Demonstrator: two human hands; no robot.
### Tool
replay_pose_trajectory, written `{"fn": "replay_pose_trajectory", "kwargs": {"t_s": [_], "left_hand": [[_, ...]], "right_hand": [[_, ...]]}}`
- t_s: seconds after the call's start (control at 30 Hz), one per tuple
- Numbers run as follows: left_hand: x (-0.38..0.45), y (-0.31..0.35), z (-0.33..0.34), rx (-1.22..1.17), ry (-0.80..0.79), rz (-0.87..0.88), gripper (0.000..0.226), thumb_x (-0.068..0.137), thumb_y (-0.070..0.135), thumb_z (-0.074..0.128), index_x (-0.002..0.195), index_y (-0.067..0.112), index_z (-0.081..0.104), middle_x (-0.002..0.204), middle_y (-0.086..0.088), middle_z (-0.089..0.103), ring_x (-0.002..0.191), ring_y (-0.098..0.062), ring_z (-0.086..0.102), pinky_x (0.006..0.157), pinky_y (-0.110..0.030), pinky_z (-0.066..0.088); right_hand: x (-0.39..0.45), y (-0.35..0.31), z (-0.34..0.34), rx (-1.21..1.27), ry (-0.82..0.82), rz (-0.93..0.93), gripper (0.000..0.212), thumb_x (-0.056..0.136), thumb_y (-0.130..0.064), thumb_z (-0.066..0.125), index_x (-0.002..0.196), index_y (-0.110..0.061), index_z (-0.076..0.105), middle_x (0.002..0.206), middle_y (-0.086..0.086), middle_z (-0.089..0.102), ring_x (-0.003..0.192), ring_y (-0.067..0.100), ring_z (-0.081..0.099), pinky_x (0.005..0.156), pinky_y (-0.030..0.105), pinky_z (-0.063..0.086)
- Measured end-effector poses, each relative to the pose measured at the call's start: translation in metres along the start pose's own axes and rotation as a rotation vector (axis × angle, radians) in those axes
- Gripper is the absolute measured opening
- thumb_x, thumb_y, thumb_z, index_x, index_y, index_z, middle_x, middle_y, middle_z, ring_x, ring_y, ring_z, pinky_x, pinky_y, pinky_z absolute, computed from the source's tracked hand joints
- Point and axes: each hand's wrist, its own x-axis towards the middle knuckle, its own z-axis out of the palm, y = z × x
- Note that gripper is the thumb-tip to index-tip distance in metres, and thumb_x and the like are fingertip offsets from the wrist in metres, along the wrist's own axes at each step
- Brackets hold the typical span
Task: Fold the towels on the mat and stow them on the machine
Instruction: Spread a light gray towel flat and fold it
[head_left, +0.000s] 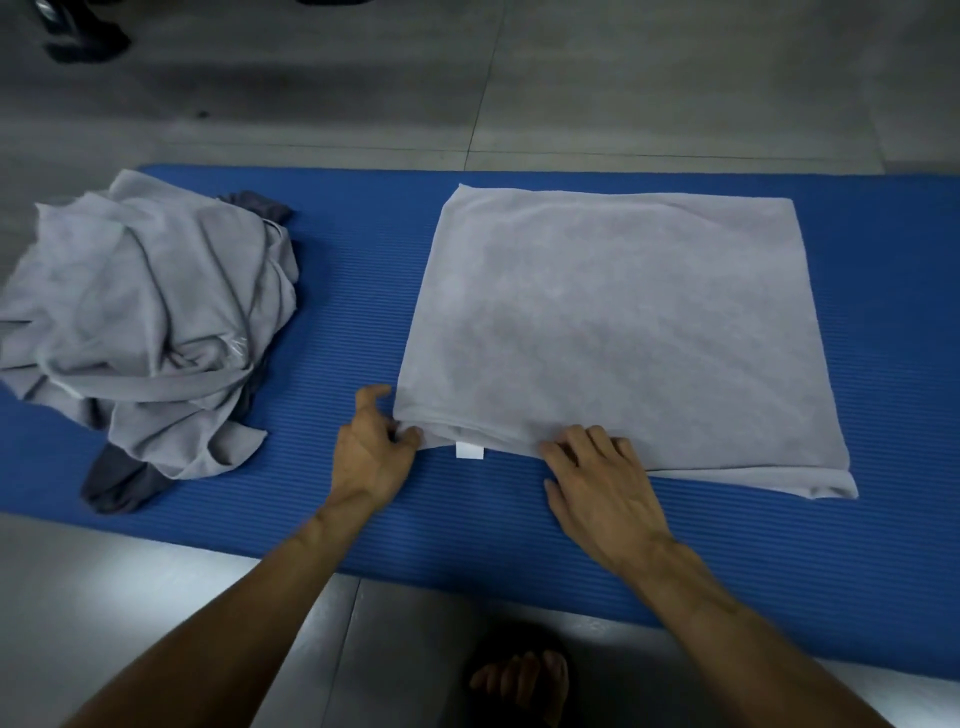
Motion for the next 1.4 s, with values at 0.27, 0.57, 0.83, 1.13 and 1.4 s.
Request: {"fn": "replay_pose_trajectory", "kwargs": {"t_s": [0.27,0.57,0.83,1.13,1.4], "left_hand": [[0.010,-0.008,-0.033,-0.424,-0.298,-0.341,0.053,0.079,-0.001,0.073,0.124,0.010,0.049,0.081,-0.010,0.070,0.069,-0.019,0.067,0.056,-0.025,0.052],[-0.020,0.048,0.072,0.361,0.000,0.965,0.037,0.081,0.031,0.051,0.108,0.011,0.067,0.108,-0.007,0.060,0.095,-0.027,0.057,0.075,-0.037,0.052],[-0.036,0.106,0.171,0.496,-0.176,1.225,0.023,0.072,0.029,0.078,0.092,0.021,0.071,0.092,0.003,0.062,0.086,-0.019,0.056,0.070,-0.031,0.046],[-0.031,0.106,0.162,0.361,-0.280,1.240,0.026,0.082,0.006,0.053,0.101,0.013,0.069,0.094,-0.001,0.067,0.084,-0.023,0.061,0.070,-0.035,0.055],[-0.031,0.107,0.161,0.358,-0.310,1.168,0.034,0.080,0.002,0.049,0.105,0.013,0.069,0.093,-0.001,0.068,0.084,-0.022,0.060,0.069,-0.034,0.055]], "right_hand": [[0.002,0.000,0.005,0.036,0.039,-0.032,0.041,0.065,0.000,0.075,0.103,-0.012,0.069,0.090,0.005,0.058,0.079,0.024,0.056,0.065,0.037,0.047],[-0.048,0.060,-0.037,0.072,0.130,0.439,0.041,0.081,-0.011,0.041,0.117,-0.009,0.062,0.110,0.008,0.061,0.098,0.029,0.057,0.083,0.043,0.043],[-0.109,0.148,-0.081,0.367,-0.008,0.823,0.027,0.080,-0.004,0.069,0.101,-0.021,0.070,0.097,-0.002,0.066,0.090,0.015,0.063,0.086,0.025,0.050],[-0.106,0.150,-0.081,0.850,0.306,1.141,0.033,0.071,-0.011,0.085,0.063,-0.013,0.053,0.063,0.011,0.059,0.057,0.018,0.052,0.059,0.033,0.049],[-0.117,0.144,-0.092,1.095,0.159,1.075,0.015,0.079,0.004,0.073,0.079,-0.008,0.063,0.074,0.004,0.068,0.068,0.017,0.059,0.065,0.026,0.051]]}}
